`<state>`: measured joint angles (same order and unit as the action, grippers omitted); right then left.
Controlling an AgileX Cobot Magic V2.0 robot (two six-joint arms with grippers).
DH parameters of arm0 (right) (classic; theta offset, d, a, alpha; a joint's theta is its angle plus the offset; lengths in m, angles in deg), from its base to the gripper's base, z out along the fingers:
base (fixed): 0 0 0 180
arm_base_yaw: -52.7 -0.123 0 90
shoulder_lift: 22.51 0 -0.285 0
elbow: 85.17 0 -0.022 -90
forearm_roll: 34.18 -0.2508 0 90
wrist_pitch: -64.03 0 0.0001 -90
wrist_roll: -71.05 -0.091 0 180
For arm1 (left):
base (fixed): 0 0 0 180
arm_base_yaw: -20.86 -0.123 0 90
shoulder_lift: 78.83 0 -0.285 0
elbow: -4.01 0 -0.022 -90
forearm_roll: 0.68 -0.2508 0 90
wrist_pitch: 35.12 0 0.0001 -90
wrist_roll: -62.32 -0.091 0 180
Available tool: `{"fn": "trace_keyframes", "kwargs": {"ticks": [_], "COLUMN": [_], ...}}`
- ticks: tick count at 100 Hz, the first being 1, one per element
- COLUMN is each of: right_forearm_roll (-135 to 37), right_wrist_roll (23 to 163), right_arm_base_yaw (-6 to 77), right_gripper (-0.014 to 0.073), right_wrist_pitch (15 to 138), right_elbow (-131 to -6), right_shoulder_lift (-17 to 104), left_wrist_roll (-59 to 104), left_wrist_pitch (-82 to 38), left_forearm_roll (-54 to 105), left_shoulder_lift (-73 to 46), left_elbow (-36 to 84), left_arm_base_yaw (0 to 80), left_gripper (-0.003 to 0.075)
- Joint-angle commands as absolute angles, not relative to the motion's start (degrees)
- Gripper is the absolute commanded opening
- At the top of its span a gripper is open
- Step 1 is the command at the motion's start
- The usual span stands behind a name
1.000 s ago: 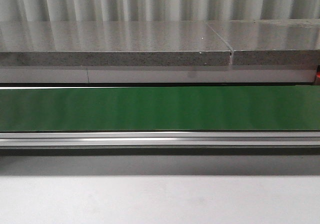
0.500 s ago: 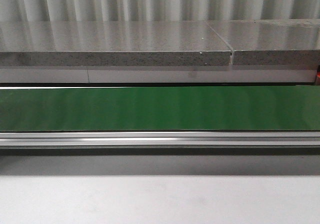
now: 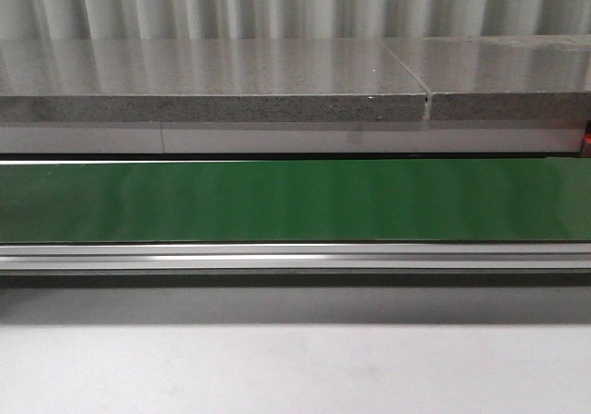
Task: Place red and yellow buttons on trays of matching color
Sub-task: 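Lower the left gripper onto the red push-button and grasp it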
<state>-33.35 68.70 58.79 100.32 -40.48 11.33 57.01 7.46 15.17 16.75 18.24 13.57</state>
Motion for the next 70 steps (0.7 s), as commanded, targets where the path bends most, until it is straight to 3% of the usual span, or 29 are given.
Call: {"fn": "trace_keyframes", "kwargs": {"ticks": [1, 10, 27, 34, 41, 70], "right_forearm_roll": [-33.1, -33.1, -33.1, -33.1, -33.1, -33.1], "right_wrist_roll": [69.3, 69.3, 69.3, 69.3, 69.3, 69.3], "right_arm_base_yaw": [58.7, 58.7, 58.7, 58.7, 58.7, 58.7], "right_gripper": [-0.0120, -0.0120, -0.0120, -0.0120, -0.0120, -0.0120], "right_wrist_pitch": [96.1, 96.1, 96.1, 96.1, 96.1, 96.1], "right_elbow": [-42.0, -42.0, -42.0, -42.0, -42.0, -42.0], "right_shoulder_lift": [11.6, 11.6, 11.6, 11.6, 11.6, 11.6], "left_wrist_roll": [56.8, 56.6, 55.7, 55.7, 55.7, 52.8], "left_wrist_pitch": [4.7, 4.8, 5.4, 5.8, 6.2, 7.8], "left_forearm_roll": [16.0, 16.0, 16.0, 16.0, 16.0, 18.9], "left_shoulder_lift": [14.4, 14.4, 14.4, 14.4, 14.4, 12.7], "left_elbow": [17.2, 17.2, 17.2, 17.2, 17.2, 15.1], "left_arm_base_yaw": [13.9, 13.9, 13.9, 13.9, 13.9, 15.4], "left_gripper": [0.0025, 0.0134, 0.0463, 0.0550, 0.0581, 0.0580]}}
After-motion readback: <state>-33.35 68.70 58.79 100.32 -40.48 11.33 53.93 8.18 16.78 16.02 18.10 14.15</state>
